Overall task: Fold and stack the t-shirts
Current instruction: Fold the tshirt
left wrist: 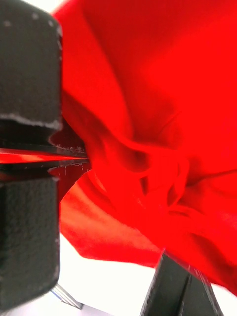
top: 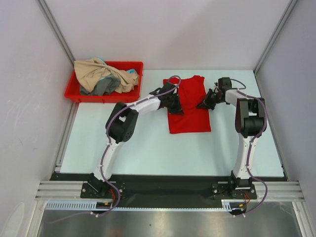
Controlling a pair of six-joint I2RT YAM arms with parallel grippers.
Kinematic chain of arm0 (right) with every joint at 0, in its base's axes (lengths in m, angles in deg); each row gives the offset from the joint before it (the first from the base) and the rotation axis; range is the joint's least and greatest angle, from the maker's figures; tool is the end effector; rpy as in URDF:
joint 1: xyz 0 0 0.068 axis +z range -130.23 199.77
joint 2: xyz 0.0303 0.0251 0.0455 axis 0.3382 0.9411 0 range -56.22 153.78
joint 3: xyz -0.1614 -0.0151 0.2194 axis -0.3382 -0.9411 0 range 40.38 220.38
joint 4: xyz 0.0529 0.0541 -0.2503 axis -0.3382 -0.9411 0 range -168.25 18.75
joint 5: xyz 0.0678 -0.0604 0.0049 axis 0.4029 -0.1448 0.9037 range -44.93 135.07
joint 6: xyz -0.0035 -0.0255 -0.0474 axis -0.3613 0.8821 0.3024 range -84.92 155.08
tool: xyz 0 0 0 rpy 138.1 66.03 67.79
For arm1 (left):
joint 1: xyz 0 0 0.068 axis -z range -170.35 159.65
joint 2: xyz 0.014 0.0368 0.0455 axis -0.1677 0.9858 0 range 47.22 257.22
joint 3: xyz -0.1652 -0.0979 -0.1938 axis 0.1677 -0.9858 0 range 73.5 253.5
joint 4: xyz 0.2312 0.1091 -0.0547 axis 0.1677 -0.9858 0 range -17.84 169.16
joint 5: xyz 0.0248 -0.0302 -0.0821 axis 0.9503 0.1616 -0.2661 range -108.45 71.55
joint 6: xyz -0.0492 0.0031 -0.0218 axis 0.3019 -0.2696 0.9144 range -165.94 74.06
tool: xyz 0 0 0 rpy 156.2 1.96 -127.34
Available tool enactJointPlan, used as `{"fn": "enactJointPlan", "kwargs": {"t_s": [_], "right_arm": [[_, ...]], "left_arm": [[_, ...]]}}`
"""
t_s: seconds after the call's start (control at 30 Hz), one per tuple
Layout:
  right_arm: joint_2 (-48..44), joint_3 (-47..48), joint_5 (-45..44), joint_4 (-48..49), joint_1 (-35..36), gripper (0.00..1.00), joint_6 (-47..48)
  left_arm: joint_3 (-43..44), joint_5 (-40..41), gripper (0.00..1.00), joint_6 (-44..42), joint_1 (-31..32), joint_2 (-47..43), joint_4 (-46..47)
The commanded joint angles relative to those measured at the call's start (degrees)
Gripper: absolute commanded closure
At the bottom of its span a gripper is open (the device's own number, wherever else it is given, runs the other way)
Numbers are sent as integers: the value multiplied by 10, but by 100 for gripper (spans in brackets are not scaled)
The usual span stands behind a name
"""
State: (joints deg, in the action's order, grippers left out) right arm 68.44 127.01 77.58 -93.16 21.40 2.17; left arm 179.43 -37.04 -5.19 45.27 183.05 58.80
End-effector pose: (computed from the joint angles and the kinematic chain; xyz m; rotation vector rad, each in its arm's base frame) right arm 0.4515 0.0320 0.1369 0.5151 2.6105 0.9500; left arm 0.4166 -0.3124 0.1445 0.0377 2.6416 -0.9287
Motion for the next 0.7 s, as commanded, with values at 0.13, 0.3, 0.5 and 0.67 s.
{"fn": "enactJointPlan", "kwargs": {"t_s": [0.13, 0.3, 0.5, 0.67], "right_arm": [[56, 101, 13, 20, -12, 100, -30], [97, 179, 4, -20, -13, 100, -26], [81, 248, -48, -137, -12, 96, 15], [-4, 213, -127, -246, -7, 77, 79]], "left_arm": [[67, -7, 92, 5, -42, 37, 9], [139, -12, 91, -2, -67, 80, -12], [202, -6, 81, -25, -85, 68, -60], [130, 29, 60, -77, -81, -35, -104]]}}
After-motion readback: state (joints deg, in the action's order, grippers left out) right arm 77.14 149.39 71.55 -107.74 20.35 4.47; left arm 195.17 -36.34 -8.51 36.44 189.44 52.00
